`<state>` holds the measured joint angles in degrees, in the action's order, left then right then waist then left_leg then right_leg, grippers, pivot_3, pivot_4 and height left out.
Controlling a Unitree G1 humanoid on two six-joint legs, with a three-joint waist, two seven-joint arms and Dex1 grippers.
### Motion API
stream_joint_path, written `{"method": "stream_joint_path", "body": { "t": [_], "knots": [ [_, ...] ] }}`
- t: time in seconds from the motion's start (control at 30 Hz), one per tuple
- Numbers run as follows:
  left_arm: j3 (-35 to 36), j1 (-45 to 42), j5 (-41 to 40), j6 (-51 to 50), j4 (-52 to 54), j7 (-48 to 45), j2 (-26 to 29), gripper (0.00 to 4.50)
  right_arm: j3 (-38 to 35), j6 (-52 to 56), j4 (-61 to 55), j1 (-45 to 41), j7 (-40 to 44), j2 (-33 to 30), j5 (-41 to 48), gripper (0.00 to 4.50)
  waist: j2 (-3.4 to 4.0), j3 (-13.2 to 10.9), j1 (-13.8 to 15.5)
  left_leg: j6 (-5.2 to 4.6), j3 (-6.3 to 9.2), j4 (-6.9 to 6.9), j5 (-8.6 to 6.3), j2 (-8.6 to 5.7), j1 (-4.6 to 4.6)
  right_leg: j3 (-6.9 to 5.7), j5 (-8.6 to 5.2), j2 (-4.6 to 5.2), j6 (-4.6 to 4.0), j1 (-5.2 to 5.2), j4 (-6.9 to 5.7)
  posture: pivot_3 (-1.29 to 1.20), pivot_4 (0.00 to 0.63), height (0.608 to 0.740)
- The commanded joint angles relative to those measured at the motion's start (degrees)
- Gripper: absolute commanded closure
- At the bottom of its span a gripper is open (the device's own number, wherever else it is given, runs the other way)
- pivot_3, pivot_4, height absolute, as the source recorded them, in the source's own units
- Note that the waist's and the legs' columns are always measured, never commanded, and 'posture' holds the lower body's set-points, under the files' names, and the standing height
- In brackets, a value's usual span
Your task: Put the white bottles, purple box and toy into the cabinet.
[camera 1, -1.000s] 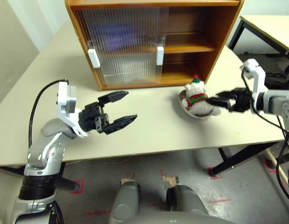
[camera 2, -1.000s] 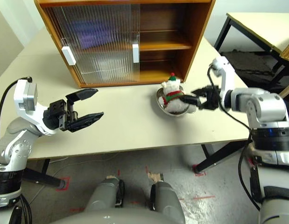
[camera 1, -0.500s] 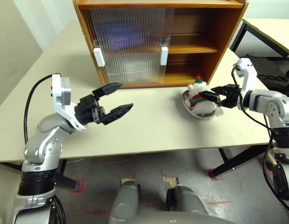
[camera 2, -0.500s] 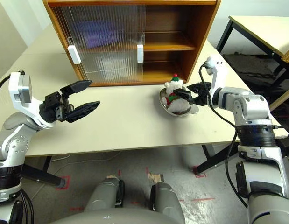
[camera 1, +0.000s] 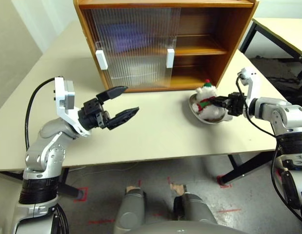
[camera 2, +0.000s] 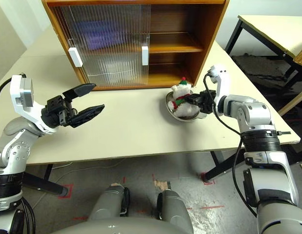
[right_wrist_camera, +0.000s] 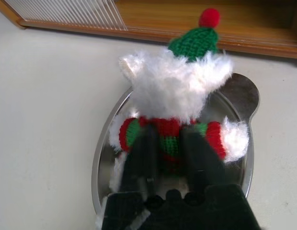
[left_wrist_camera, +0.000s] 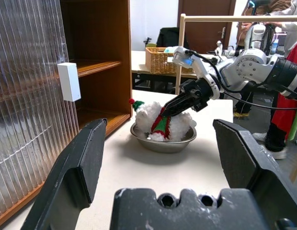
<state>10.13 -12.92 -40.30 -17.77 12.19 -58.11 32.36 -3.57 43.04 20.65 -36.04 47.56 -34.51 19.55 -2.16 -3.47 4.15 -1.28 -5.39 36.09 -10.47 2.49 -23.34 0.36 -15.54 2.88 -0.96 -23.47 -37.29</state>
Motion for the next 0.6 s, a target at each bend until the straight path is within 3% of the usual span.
{"method": "stream_joint_path", "body": {
  "t": [0.03,0.2,0.33,0.6],
  "knots": [
    [-0.51,0.25,0.59,-0.01,-0.21,0.08,-0.11,0.0,-3.58,-0.54,1.69,-3.63,1.81,-1.48,2.45,4.48,0.02,-0.01,-0.08,0.0,-0.02,0.01,0.0,0.0,0.0,0.01,-0.03,0.01,-0.07,-0.01,0.0,0.19,0.0,0.74],
    [-0.3,-0.16,0.92,0.25,-1.12,-0.49,0.38,0.0,-4.28,-0.02,3.36,-11.12,4.13,-4.97,2.73,4.48,0.04,-0.03,-0.09,0.0,-0.1,-0.02,0.0,0.03,-0.01,0.03,-0.13,0.02,-0.33,-0.07,0.0,0.18,0.0,0.74],
    [-0.37,-0.63,0.84,-0.08,-0.93,-0.09,0.17,0.0,-5.63,0.36,5.03,-17.02,4.1,-3.67,4.35,4.48,0.04,-0.02,-0.26,0.02,-0.11,-0.04,-0.01,0.14,0.0,0.02,-0.14,-0.04,-0.36,-0.09,0.0,0.17,0.0,0.74],
    [-0.04,-0.56,1.03,-0.04,-0.5,0.72,0.28,0.0,-4.76,-18.14,22.19,-26.51,2.15,1.33,-1.07,4.48,0.04,-0.02,-0.12,0.02,-0.19,-0.06,-0.01,0.14,-0.04,0.0,-0.08,-0.03,-0.27,-0.11,-0.01,0.2,0.0,0.74]
  ]
}}
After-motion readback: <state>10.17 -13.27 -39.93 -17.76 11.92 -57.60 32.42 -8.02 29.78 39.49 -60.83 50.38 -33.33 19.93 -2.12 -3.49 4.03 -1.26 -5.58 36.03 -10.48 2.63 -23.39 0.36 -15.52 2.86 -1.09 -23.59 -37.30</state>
